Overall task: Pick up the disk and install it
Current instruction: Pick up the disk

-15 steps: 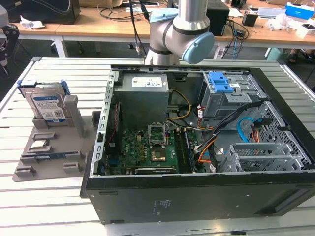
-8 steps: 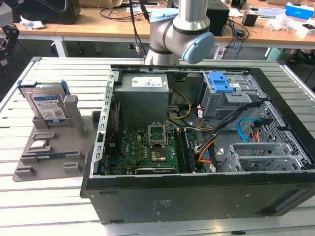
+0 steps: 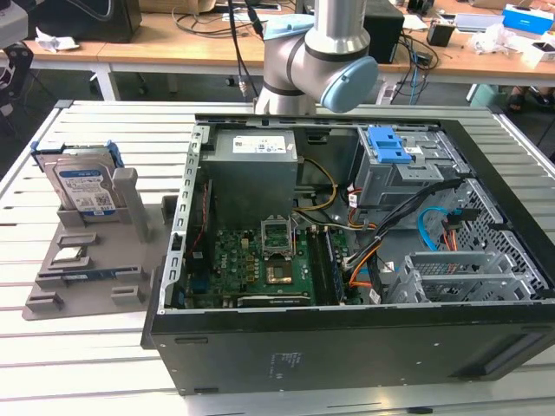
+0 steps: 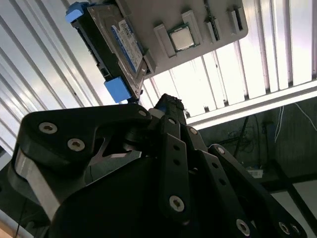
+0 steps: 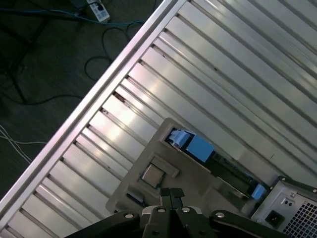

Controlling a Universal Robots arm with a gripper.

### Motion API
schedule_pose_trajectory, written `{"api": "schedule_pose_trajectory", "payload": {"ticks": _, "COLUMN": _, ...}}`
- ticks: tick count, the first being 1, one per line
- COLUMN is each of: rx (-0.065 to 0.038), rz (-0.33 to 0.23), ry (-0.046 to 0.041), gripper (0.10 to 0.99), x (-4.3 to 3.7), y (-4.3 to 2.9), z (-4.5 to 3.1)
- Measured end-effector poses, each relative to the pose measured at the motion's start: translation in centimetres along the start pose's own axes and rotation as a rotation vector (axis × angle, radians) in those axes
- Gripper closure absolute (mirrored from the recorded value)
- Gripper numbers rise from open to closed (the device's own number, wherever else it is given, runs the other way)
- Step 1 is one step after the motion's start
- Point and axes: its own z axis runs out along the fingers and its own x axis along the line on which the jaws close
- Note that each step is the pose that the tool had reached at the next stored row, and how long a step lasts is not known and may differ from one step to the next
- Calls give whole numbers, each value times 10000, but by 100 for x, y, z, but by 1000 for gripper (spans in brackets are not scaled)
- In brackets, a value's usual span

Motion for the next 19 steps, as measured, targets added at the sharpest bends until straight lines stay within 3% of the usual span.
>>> {"api": "schedule_pose_trajectory", "payload": {"ticks": 19, "rx": -41, "rz": -1733, "ry": 78, "gripper": 980, "x": 0, "y": 0, "z": 0}}
